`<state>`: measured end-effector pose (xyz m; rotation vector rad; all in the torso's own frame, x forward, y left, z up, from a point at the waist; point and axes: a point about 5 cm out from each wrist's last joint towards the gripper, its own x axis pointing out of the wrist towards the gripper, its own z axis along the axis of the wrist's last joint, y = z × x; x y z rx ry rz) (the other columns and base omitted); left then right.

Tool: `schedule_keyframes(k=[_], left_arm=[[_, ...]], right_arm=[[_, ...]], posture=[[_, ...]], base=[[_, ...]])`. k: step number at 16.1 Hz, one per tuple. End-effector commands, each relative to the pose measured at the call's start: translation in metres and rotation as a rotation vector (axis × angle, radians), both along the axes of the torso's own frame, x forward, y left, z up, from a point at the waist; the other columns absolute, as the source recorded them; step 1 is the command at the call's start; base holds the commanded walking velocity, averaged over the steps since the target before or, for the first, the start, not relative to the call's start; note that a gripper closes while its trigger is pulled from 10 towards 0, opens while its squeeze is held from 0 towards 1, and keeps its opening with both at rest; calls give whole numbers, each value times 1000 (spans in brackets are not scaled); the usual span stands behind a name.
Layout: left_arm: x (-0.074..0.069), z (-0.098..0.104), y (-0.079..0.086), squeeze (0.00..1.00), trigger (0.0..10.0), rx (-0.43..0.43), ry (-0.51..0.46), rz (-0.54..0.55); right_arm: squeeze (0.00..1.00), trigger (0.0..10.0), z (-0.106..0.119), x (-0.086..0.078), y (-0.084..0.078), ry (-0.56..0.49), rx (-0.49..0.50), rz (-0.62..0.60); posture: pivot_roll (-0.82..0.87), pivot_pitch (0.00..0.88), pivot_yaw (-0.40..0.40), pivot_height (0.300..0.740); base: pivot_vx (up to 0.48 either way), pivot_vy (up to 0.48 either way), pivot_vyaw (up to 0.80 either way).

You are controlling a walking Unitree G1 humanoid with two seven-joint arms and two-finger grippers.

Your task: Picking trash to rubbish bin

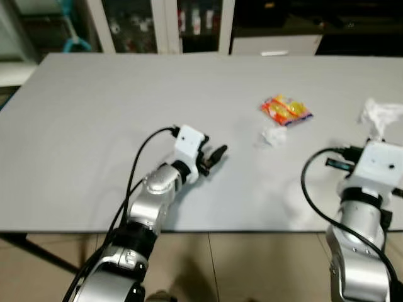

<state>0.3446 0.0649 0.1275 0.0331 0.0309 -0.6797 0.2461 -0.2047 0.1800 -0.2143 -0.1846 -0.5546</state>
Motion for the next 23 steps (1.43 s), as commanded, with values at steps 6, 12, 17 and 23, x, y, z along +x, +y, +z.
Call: schedule_keyframes(k=[6, 12, 17, 23], left_arm=[[1, 1, -8, 0, 10000, 13, 1, -32], [4, 1, -6, 0, 10000, 23, 4, -32], [7, 2, -6, 0, 10000, 16, 1, -13], [18, 9, 3, 0, 10000, 22, -39, 82]], right_arm=[[0, 10000, -2, -1, -3, 11, 13, -31], [0, 10000, -6, -3, -4, 25, 23, -40], [0, 10000, -9, -2, -3, 47, 34, -36], [0, 10000, -36, 1, 17, 170, 148, 73]], posture=[[132, 111, 20, 740], [128, 112, 26, 740], [123, 110, 23, 740], [114, 137, 34, 740]], base=[[0, 0, 0], [0, 0, -754], [0, 0, -800], [0, 0, -133]])
